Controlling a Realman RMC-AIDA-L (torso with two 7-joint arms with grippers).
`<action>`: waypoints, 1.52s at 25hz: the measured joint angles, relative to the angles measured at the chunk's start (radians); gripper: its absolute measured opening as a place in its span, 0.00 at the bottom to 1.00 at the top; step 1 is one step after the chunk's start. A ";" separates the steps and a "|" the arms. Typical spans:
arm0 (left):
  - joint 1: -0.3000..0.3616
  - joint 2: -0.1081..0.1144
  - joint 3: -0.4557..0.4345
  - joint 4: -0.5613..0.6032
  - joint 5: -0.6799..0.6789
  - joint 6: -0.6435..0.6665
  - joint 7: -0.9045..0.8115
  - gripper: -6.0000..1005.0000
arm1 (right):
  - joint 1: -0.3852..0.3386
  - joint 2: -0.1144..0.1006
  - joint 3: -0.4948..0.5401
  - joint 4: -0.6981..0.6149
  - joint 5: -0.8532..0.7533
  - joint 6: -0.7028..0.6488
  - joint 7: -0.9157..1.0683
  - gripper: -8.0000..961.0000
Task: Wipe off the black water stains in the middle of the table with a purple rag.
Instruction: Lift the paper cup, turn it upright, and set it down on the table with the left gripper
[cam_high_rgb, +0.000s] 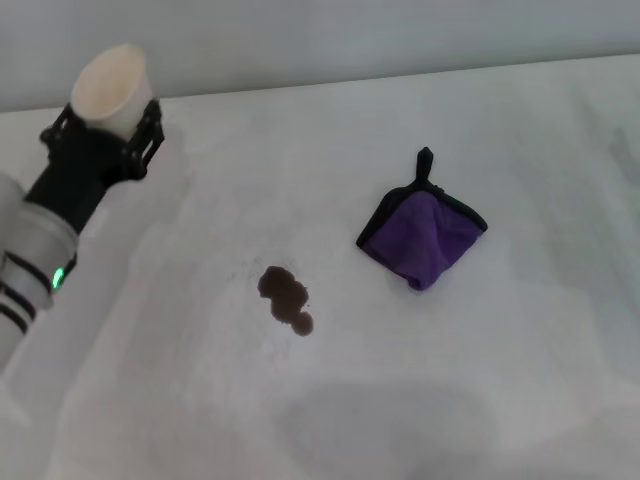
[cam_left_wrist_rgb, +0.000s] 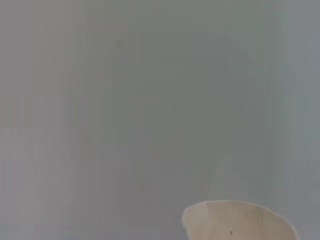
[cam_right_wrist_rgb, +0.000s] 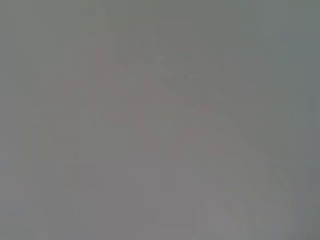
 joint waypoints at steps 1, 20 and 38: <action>0.030 -0.001 -0.008 0.043 -0.025 0.001 0.048 0.65 | 0.002 0.000 0.000 0.000 0.000 -0.001 0.000 0.90; 0.174 -0.004 -0.010 0.098 -0.038 -0.057 0.067 0.65 | 0.011 0.004 -0.003 0.011 -0.004 -0.003 0.000 0.90; 0.208 -0.004 -0.001 0.102 -0.027 -0.105 0.058 0.68 | 0.007 0.004 -0.009 0.014 -0.008 -0.003 0.035 0.90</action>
